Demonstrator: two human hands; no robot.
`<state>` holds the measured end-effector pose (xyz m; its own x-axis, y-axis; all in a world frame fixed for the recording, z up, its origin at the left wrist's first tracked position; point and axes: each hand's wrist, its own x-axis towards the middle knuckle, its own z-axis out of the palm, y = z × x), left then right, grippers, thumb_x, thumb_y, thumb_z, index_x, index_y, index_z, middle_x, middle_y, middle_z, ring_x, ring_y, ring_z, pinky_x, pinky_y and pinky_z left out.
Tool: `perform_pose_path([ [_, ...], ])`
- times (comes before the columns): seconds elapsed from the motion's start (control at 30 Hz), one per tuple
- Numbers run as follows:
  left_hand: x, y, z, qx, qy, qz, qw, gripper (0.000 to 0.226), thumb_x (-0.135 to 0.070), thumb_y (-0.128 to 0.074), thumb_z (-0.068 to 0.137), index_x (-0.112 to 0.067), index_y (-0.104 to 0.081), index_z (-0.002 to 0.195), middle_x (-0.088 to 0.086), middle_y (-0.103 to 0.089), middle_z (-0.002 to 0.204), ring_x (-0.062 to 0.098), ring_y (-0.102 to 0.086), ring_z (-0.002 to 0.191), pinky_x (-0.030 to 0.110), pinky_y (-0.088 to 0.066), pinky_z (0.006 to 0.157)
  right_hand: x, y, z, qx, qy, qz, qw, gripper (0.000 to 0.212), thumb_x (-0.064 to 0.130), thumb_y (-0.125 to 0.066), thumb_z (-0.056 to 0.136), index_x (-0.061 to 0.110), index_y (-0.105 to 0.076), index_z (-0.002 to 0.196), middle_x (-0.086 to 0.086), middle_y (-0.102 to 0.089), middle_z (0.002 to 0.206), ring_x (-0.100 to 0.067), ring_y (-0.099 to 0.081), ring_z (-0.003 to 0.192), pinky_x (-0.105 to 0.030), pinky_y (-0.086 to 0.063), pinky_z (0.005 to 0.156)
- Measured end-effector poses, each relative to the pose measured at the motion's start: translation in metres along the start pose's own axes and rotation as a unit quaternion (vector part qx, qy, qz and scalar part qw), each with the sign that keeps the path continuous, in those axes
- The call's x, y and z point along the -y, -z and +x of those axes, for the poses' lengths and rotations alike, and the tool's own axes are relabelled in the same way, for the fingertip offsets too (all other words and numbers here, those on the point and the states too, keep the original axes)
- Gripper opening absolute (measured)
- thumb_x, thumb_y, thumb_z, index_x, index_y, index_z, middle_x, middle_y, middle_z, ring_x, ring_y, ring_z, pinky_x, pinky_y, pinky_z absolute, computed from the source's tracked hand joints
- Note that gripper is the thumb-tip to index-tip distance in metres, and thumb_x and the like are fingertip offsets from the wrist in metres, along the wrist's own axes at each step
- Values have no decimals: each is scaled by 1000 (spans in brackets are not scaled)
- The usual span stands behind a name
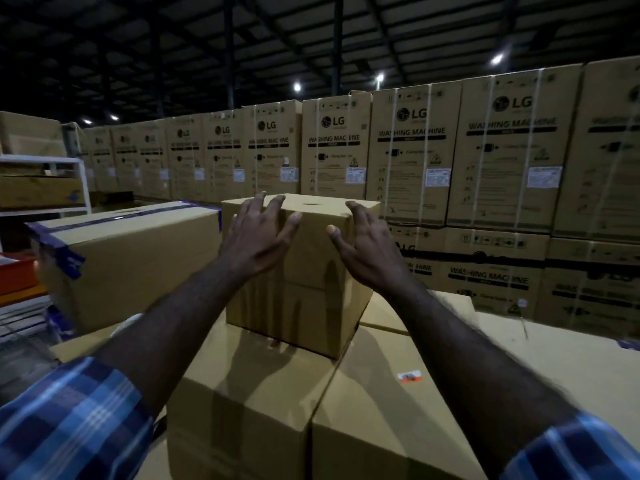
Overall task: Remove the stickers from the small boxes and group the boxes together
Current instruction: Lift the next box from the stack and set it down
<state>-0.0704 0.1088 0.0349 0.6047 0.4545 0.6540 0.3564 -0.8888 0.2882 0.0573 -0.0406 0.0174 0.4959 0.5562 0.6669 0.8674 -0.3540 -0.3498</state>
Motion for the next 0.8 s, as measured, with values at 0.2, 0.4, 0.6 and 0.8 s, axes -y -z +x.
perform_pose_path([
  [0.2, 63, -13, 38, 5, 47, -14, 999, 69, -70, -23, 91, -32, -26, 149, 9, -14, 160, 35, -8, 146, 62, -18, 112, 13, -27, 13, -72, -57, 41, 995, 60, 59, -39, 95, 27, -29, 144, -6, -36, 148, -27, -41, 130, -51, -45, 98],
  [0.4, 90, -24, 58, -10, 110, -147, 983, 80, -81, -38, 79, -33, -37, 143, 12, -13, 159, 43, -19, 141, 67, -30, 104, 18, -36, 21, -130, -85, 52, 987, 52, 59, -44, 93, 23, -42, 130, -7, -51, 126, -22, -54, 107, -44, -55, 81],
  [0.6, 84, -32, 62, -38, 90, -223, 970, 78, -73, -55, 77, -22, -44, 135, 17, -32, 144, 38, -40, 125, 51, -45, 91, 22, -48, 30, -178, -105, 67, 976, 58, 61, -50, 89, 19, -46, 128, -8, -54, 123, -19, -55, 103, -32, -52, 73],
  [0.8, 64, -31, 65, -102, 54, -231, 966, 76, -64, -65, 75, -15, -48, 130, 18, -39, 137, 33, -43, 121, 39, -43, 87, 14, -37, 38, -191, -113, 49, 974, 59, 61, -57, 84, 21, -48, 128, -8, -53, 128, -21, -54, 108, -30, -48, 75],
])
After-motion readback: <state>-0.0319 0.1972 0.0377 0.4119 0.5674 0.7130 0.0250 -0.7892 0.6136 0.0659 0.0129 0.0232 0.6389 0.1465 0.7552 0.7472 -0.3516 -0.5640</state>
